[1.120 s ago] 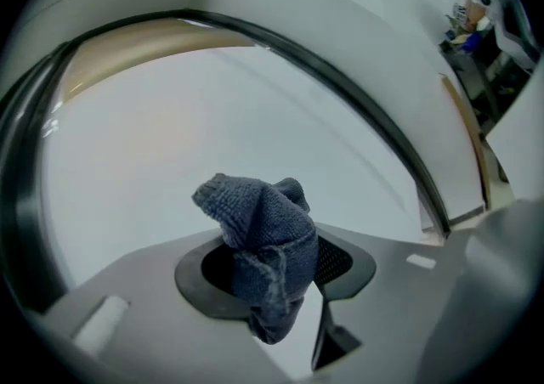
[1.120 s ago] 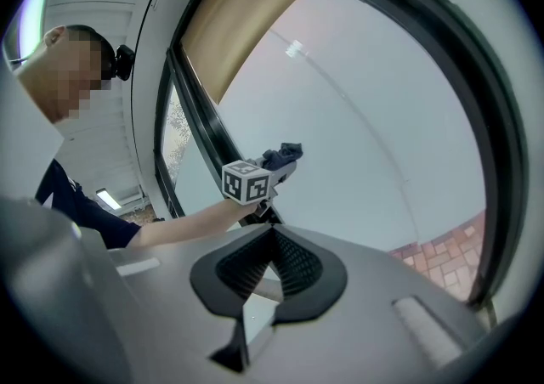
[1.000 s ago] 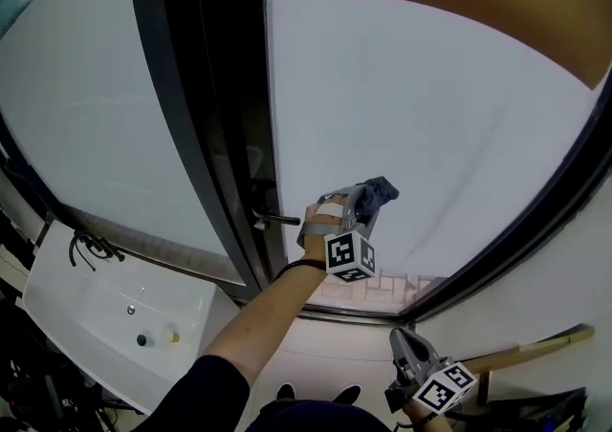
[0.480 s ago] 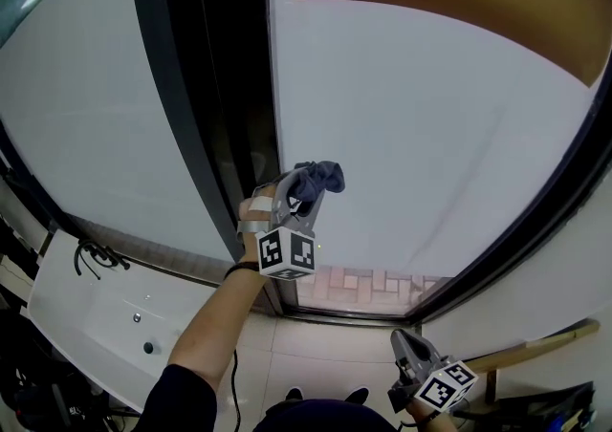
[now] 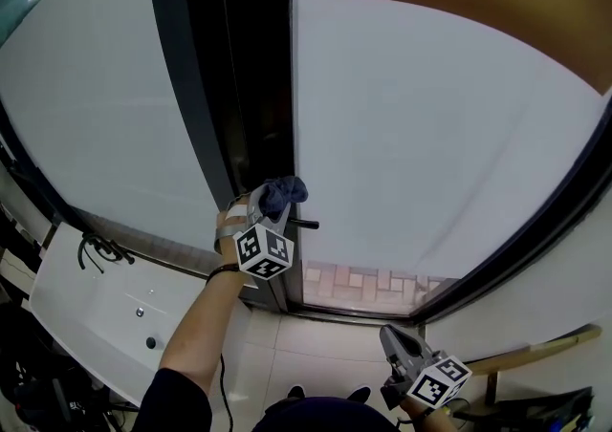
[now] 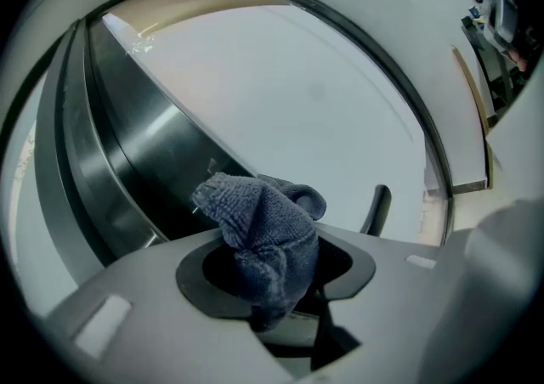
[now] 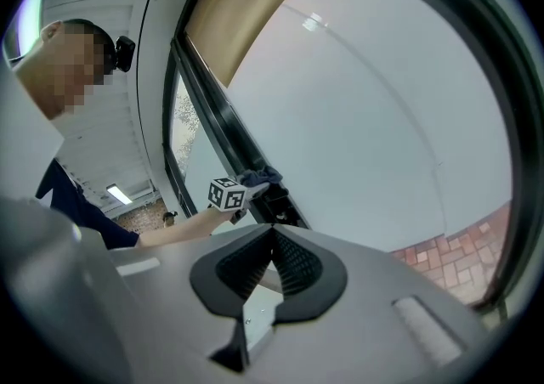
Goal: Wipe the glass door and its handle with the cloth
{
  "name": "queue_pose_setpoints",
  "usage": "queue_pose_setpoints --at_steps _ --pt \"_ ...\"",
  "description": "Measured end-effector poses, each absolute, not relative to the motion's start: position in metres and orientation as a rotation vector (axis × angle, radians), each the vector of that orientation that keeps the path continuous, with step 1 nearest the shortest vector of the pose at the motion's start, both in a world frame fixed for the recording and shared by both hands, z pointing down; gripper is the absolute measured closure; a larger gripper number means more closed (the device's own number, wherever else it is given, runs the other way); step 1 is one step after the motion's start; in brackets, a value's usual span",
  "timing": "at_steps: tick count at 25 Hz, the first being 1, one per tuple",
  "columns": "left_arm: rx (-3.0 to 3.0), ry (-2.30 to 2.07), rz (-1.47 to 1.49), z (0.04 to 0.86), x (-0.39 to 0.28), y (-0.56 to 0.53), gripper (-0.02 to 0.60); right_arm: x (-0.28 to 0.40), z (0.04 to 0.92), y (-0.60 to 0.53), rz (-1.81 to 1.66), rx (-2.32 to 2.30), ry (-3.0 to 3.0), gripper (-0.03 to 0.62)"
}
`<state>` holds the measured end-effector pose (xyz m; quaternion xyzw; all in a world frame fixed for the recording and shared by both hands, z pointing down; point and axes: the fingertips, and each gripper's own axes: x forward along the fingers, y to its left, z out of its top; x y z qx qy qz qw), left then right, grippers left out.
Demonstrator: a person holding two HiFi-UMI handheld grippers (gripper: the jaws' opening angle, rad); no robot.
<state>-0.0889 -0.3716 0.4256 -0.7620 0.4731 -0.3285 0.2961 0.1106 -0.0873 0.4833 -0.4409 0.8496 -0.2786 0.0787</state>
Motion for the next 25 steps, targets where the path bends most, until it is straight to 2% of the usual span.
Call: queue_pose_setpoints --at_steps 11,25 --pt "-2.437 1.329 -0.844 0.445 -0.085 -0.356 0.422 0.138 0.497 -0.08 -0.872 -1.384 2.485 0.591" --pt "-2.474 1.136 -0.869 0.47 -0.002 -0.312 0.425 0.134 0.495 -0.077 -0.863 -1.356 2.505 0.591"
